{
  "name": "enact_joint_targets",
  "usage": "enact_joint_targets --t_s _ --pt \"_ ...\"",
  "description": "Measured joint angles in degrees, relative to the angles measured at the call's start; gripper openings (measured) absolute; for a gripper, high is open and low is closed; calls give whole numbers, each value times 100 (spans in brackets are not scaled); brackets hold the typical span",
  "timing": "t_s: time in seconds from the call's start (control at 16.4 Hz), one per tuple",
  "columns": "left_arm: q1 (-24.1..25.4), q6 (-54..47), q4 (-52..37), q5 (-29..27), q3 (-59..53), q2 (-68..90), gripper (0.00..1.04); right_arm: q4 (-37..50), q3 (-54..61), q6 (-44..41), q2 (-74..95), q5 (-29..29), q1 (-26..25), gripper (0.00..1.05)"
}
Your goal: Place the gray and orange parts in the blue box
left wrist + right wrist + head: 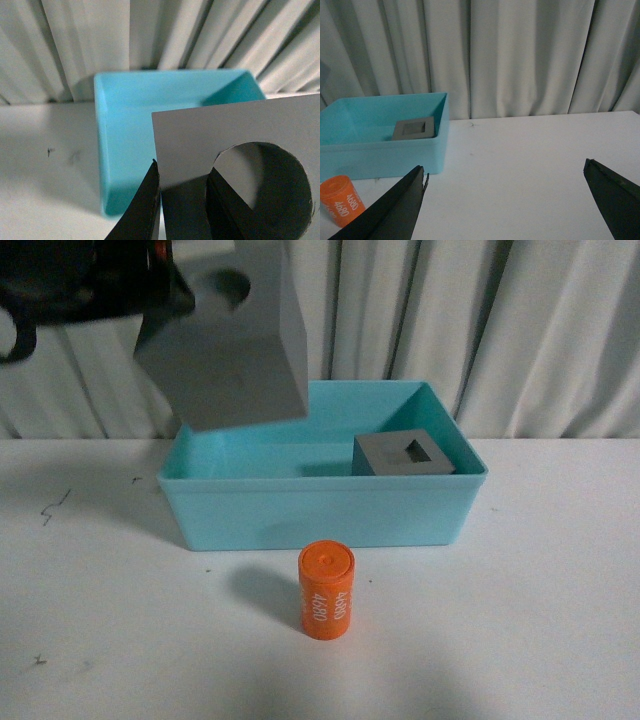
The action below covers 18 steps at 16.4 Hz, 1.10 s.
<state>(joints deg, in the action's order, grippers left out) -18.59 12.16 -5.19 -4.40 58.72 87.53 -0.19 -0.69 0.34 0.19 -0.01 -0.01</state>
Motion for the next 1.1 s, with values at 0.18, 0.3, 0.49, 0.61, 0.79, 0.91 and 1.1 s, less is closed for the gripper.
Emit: enact_joint_targets --t_s 0.18,0.3,0.49,0.61,0.79,0.91,1.1 --pt "2 -155 -103 -177 629 507 21 0 0 0 0 0 0 98" --pt "42 -267 -46 -291 957 970 21 0 0 0 0 0 0 98" --pt "103 -474 -68 -393 1228 1572 21 0 0 0 0 2 0 98" --pt "164 -518 66 -446 1394 1893 21 0 0 0 0 0 0 98" --pt "352 -804 -92 -632 1443 2420 21 0 0 0 0 0 0 98" --pt "387 -815 -177 -673 1386 2468 21 0 0 0 0 2 0 98" --pt "415 -817 -203 -671 1276 2483 21 0 0 0 0 0 0 98"
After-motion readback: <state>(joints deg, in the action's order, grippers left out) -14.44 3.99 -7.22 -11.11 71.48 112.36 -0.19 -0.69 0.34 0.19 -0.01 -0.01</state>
